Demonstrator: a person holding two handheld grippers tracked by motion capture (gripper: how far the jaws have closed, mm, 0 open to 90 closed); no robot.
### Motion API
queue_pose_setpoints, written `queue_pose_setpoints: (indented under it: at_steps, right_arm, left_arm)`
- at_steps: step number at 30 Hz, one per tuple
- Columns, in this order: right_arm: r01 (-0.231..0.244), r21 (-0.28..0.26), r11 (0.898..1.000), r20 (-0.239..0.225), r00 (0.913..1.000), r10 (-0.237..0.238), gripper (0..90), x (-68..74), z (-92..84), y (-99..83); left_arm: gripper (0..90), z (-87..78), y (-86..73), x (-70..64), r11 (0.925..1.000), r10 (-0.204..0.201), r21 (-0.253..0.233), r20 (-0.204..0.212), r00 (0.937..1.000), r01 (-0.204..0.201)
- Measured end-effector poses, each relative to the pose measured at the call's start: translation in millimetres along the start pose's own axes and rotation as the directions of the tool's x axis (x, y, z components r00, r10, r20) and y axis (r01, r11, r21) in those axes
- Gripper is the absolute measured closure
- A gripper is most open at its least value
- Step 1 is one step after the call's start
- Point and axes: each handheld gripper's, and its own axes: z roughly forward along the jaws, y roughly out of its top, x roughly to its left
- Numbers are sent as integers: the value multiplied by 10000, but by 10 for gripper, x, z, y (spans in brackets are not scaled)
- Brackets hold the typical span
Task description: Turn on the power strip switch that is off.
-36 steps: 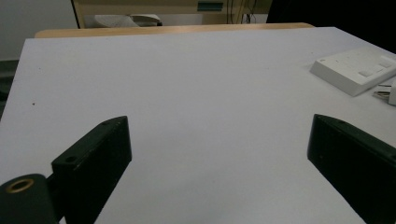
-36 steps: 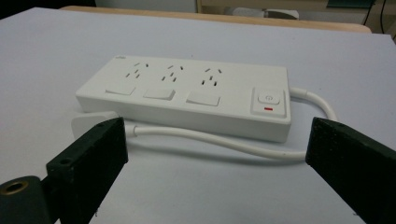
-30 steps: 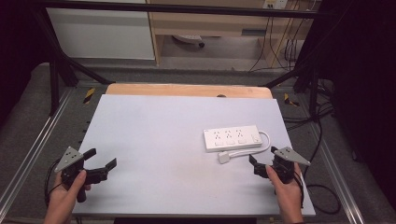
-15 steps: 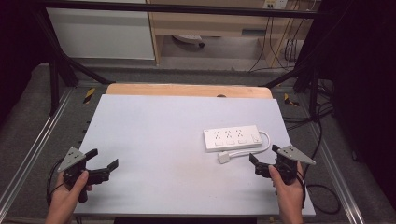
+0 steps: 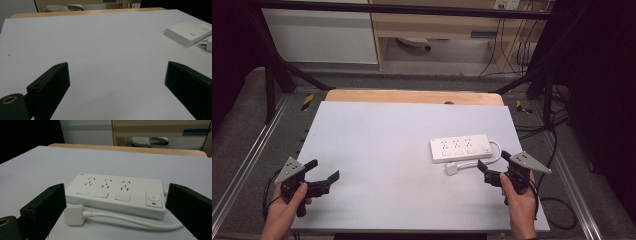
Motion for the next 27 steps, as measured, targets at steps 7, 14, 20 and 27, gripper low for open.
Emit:
queue_pose_setpoints:
  at_steps: [7, 14, 20, 27]
  right_arm:
    - [199, 699, 9974, -137, 9997, -189, 35, 45, 29, 120]
    - [214, 1001, 9948, -308, 9994, -184, 33, 56, 19, 148]
    - [292, 1052, 9940, -367, 9990, -254, 28, 55, 17, 189]
    - [393, 894, 9952, 10, 9992, -396, 27, 59, 54, 228]
  left_arm:
    - [58, -5, -4, 1, 10000, 14, 20, -15, 10000, -14]
    - [58, -2, -7, -11, 10000, -17, 47, 59, 10000, 17]
    - [59, 6, -10, -15, 9999, 70, 126, 62, 10000, -71]
    - [59, 10, -12, -22, 9999, 66, 151, 80, 9999, -67]
